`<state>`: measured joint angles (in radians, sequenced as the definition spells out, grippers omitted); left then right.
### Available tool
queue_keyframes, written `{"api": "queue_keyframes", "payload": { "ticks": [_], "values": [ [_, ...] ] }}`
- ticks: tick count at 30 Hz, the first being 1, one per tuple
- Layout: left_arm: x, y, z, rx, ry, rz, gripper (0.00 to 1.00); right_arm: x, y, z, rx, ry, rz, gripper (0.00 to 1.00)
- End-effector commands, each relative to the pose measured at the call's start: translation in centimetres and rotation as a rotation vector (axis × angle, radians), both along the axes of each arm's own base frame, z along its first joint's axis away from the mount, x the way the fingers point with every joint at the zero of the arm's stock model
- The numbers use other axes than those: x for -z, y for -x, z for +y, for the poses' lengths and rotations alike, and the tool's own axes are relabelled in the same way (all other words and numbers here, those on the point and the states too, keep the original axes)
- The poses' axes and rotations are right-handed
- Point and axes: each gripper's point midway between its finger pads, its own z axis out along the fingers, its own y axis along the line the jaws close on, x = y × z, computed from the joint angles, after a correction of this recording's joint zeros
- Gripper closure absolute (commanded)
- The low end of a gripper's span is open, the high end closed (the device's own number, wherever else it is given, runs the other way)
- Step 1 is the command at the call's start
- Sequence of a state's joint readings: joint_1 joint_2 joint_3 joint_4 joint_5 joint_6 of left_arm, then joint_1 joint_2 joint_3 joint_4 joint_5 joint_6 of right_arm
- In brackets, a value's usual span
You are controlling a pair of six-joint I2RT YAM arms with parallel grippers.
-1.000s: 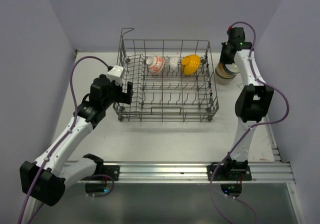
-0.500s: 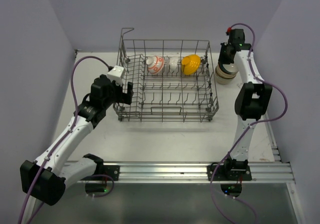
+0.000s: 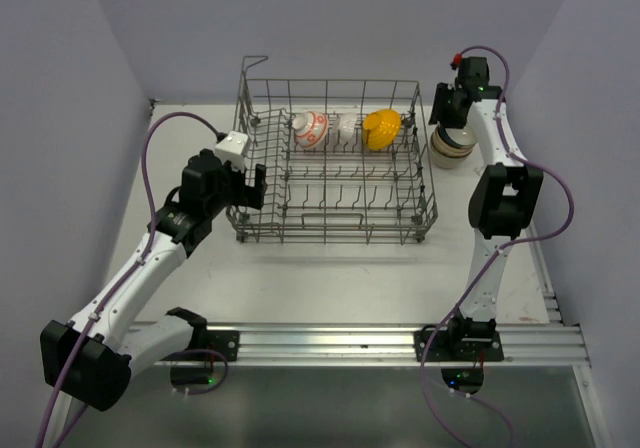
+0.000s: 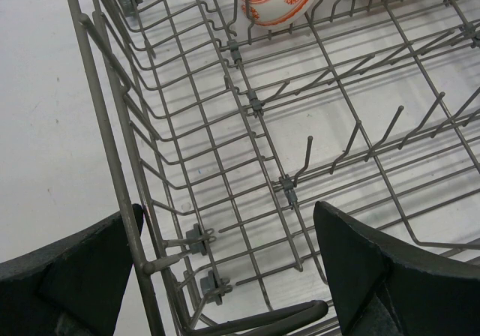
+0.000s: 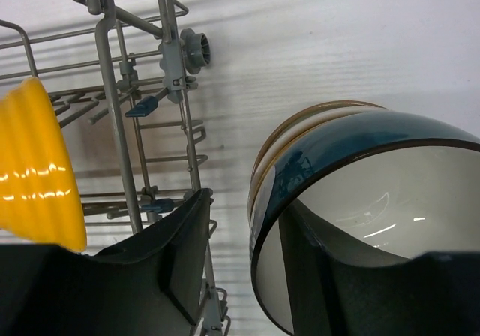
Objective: Unload the bowls from the dish rack
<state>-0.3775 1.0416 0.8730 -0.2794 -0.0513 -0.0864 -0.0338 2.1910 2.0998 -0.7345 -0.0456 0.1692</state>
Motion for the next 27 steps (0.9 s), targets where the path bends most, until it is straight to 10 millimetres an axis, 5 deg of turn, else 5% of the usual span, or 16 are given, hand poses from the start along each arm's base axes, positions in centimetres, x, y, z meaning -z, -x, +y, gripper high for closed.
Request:
{"api": "queue_keyframes", "payload": {
  "ticks": [1, 9, 14, 17, 18, 20, 24, 27],
  "values": [
    [-1.7, -0.4, -0.4, 0.017, 0.018, -0.032, 0.0, -3.3, -0.5, 0.5, -0.01, -0.037, -0.076, 0.54],
    [-1.7, -0.3, -0.1, 0.004, 0.011, -0.035, 0.0, -8.9, 0.6, 1.6, -0.008, -0.098, -0.185, 0.35],
    [-1.8, -0.3, 0.4, -0.023, 0.001, -0.044, 0.0, -14.6, 3.1, 2.2, -0.016, -0.133, -0.303, 0.22],
    [-2.0, -0.3, 1.1, -0.059, -0.007, -0.057, 0.0, -15.9, 4.4, 3.8, -0.056, -0.212, -0.352, 0.14],
    [-1.9, -0.4, 1.3, -0.067, -0.012, -0.057, 0.0, -17.7, 5.5, 4.7, -0.069, -0.245, -0.393, 0.11],
    [-1.8, -0.4, 1.5, -0.076, -0.017, -0.054, 0.0, -17.5, 6.4, 6.3, -0.108, -0.294, -0.409, 0.02],
    [-1.3, -0.6, 1.4, -0.075, -0.027, -0.04, 0.04, -17.9, 9.6, 11.0, -0.206, -0.339, -0.421, 0.01],
    [-1.2, -0.6, 1.6, -0.087, -0.027, -0.04, 0.1, -14.7, 11.9, 13.8, -0.259, -0.356, -0.347, 0.02]
  ]
}}
